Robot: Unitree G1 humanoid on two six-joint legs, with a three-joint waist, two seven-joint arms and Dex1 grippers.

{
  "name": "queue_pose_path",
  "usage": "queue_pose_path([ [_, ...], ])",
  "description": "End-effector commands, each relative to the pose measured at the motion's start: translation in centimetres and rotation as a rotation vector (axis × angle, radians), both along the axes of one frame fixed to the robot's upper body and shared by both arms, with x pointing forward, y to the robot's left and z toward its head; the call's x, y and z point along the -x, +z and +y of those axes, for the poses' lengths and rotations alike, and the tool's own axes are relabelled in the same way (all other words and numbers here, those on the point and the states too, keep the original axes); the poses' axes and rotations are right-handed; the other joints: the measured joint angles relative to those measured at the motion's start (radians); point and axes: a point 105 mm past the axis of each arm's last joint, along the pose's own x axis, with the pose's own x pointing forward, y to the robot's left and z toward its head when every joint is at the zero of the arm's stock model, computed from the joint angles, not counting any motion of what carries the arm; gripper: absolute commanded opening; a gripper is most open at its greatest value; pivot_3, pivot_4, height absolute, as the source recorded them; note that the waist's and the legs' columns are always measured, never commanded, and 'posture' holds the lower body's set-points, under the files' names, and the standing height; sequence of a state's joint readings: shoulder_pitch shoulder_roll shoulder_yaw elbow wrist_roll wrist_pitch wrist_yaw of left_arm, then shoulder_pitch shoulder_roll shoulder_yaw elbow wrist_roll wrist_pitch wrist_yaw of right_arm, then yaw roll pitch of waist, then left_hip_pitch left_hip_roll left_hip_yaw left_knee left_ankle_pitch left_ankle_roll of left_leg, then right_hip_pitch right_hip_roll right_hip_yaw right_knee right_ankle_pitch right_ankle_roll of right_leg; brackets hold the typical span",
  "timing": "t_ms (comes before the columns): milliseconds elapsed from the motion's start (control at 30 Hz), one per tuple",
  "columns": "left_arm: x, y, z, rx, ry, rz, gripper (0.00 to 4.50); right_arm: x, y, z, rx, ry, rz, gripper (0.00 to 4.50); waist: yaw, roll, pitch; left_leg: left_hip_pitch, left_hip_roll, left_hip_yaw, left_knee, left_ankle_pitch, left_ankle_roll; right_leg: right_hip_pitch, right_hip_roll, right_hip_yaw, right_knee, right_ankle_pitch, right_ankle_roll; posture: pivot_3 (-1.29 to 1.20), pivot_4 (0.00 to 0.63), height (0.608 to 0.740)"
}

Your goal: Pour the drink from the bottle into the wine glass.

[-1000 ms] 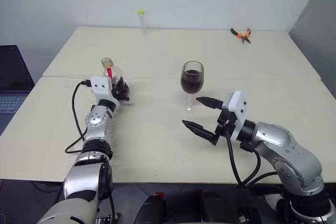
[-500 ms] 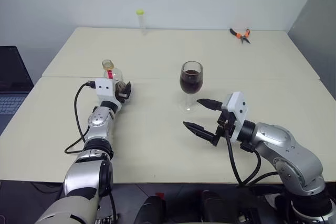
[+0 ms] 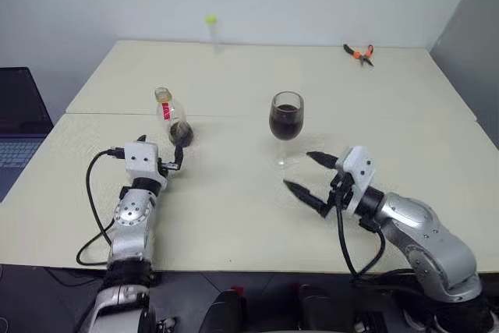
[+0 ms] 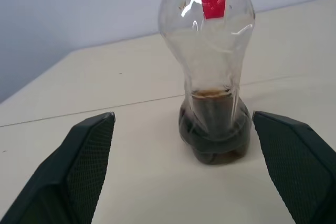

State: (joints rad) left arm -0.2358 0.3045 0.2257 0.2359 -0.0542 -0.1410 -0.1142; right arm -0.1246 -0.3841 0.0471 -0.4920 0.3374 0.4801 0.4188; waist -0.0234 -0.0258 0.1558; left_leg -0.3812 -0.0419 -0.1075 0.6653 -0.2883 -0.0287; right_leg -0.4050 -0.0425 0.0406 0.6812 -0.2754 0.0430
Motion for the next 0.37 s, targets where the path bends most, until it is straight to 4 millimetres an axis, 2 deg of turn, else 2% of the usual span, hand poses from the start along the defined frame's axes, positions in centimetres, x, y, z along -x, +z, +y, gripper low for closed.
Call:
queue_pose_path([
  [33,1.0,1.2,-1.1,-0.001,-0.009,-0.017,4.42,-2.0,-0.1,-5.2,-0.023,-0.307,-0.119,4.5,0.003,0.0,0.0,0.0,0.0,0.0,0.0,0.0,0.0,0.0,0.0,0.0,0.0,0.0,0.0,0.0,0.15,0.74],
  [200,1.6,1.1,-0.8,0.032,0.007,-0.003,4.42,-3.6,-0.9,-11.3,-0.189,-0.661,-0.119,4.5,-0.001,0.001,-0.001,0.0,0.001,0.001,-0.001,0.001,-0.003,-0.001,0.001,0.001,0.001,0.0,0.0,0.0,0.15,0.74],
  [267,1.6,1.2,-0.5,0.037,0.014,-0.004,4.42,-3.8,-0.9,-12.5,-0.199,-0.709,-0.133,4.5,-0.003,0.003,-0.001,0.001,0.001,0.002,-0.001,0.001,-0.002,-0.001,0.003,0.001,0.001,0.0,0.0,0.0,0.15,0.74],
  [367,1.9,1.8,0.1,0.014,0.026,-0.032,4.42,-4.0,-1.0,-13.0,-0.165,-0.707,-0.152,4.5,-0.004,0.004,-0.002,0.001,0.001,0.003,-0.002,0.001,-0.001,-0.001,0.004,0.001,0.0,0.0,0.0,0.0,0.15,0.74],
])
